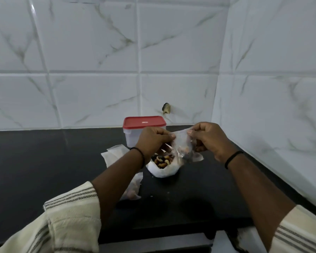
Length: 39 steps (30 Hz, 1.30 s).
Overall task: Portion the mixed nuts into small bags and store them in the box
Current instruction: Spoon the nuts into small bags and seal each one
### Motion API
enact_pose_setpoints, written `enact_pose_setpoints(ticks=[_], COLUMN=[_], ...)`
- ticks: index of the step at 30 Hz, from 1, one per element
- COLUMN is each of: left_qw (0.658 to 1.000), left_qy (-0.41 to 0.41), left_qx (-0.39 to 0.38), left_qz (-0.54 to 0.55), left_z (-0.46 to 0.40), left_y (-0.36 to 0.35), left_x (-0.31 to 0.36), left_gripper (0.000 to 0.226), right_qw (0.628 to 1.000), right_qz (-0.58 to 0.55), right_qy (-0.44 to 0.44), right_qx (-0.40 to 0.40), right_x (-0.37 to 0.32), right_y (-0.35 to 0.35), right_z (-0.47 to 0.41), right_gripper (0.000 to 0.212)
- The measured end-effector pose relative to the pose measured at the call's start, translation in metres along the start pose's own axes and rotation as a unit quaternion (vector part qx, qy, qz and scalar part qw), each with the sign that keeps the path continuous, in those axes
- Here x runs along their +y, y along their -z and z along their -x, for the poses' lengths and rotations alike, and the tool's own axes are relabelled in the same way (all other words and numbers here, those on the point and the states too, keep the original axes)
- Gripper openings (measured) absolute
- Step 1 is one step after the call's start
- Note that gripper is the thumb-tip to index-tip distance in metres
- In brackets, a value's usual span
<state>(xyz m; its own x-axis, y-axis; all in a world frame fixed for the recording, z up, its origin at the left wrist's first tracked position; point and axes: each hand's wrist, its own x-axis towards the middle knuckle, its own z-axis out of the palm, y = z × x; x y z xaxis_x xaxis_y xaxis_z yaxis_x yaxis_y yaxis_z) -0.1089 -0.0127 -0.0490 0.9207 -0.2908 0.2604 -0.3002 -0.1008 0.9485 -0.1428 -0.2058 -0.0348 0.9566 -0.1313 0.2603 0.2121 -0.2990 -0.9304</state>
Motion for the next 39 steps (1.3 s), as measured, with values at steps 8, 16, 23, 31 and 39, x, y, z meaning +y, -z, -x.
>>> enact_pose_setpoints(ticks=[8, 16, 23, 31, 39], left_qw=[0.993, 0.981, 0.966, 0.92, 0.832], left_qy=[0.08, 0.087, 0.006, 0.016, 0.111], left_qx=[-0.056, -0.011, 0.058, 0.21, 0.276], left_qz=[-0.062, -0.171, -0.253, -0.332, -0.468], left_z=[0.001, -0.011, -0.021, -0.025, -0.017], left_y=[-0.069, -0.071, -0.037, 0.042, 0.123], left_x=[-0.006, -0.016, -0.012, -0.042, -0.089], left_gripper=[0.014, 0.014, 0.016, 0.02, 0.025], right_qw=[0.994, 0.987, 0.961, 0.969, 0.964], right_qz=[0.019, 0.071, 0.254, 0.231, 0.228], right_qy=[-0.105, -0.145, -0.056, 0.071, 0.134], right_qx=[0.013, 0.029, 0.094, 0.059, -0.041], right_x=[0.047, 0.093, 0.088, 0.035, 0.019], right_y=[0.059, 0.045, 0.038, -0.022, -0.124], right_z=[0.022, 0.0, -0.008, -0.017, -0.048], right_gripper=[0.007, 0.012, 0.019, 0.01, 0.011])
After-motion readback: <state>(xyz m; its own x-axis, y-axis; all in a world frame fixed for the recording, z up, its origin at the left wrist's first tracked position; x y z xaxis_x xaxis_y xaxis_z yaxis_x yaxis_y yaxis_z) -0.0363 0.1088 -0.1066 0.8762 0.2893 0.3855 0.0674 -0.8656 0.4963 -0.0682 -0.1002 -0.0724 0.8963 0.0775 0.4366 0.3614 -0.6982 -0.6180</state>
